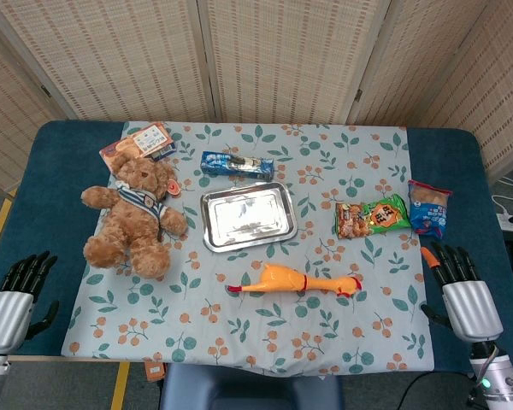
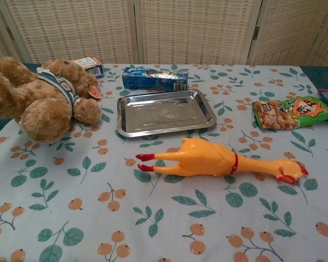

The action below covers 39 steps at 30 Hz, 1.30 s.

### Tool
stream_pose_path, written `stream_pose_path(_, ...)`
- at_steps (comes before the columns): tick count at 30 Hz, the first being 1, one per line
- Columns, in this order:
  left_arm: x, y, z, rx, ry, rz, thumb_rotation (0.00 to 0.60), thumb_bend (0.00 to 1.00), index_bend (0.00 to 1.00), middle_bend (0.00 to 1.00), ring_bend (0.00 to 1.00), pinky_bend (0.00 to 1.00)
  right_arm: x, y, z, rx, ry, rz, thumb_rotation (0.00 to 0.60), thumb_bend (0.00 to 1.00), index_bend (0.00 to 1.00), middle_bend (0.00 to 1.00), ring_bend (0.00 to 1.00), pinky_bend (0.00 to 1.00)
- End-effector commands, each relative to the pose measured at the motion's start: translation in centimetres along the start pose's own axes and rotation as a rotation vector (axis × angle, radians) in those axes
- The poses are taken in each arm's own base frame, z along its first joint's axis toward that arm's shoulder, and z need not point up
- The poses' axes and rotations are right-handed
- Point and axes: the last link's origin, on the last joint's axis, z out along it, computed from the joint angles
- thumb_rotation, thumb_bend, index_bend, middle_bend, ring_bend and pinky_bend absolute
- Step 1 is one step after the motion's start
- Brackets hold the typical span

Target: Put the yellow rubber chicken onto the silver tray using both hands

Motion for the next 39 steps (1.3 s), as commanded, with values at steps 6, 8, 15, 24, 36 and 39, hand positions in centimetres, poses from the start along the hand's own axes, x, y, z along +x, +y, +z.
stream_pose_path(6, 0.0, 0.3, 0.1, -0.008, -0.011, -0.010, 0.600, 0.43, 0.00, 0.00, 0.00, 0.08, -1.2, -1.7, 0.2, 0.030, -0.086, 0.054, 0.600, 0.11, 0.00, 0.00, 0.00, 0.00)
stream_pose_path(8, 0.0, 0.3, 0.1, -0.013, -0.014, -0.017, 0.600, 0.43, 0.00, 0.00, 0.00, 0.08, -1.4, -2.8, 0.9, 0.063, -0.111, 0.069, 0.600, 0.11, 0.00, 0.00, 0.00, 0.00)
stream_pose_path(15, -0.1, 0.6, 0.3, -0.031, -0.025, -0.025, 0.600, 0.43, 0.00, 0.00, 0.00, 0.08, -1.7, -7.1, 3.7, 0.165, -0.182, 0.072, 0.600, 0.12, 0.08, 0.01, 0.00, 0.03)
stream_pose_path(24, -0.5, 0.3, 0.4, -0.017, -0.054, -0.017, 0.600, 0.43, 0.00, 0.00, 0.00, 0.08, -6.8, -16.1, 8.2, 0.249, -0.313, 0.005, 0.600, 0.18, 0.24, 0.11, 0.03, 0.06)
stream_pose_path(36, -0.2, -0.4, 0.1, 0.001, -0.058, -0.031, 0.600, 0.43, 0.00, 0.00, 0.00, 0.08, -9.8, -19.2, 10.1, 0.208, -0.349, 0.003, 0.600, 0.23, 0.29, 0.14, 0.07, 0.09)
stream_pose_path(39, -0.1, -0.5, 0.1, 0.004, -0.057, -0.033, 0.600, 0.43, 0.00, 0.00, 0.00, 0.08, -10.1, -19.2, 10.5, 0.193, -0.355, 0.003, 0.600, 0.23, 0.30, 0.15, 0.07, 0.10)
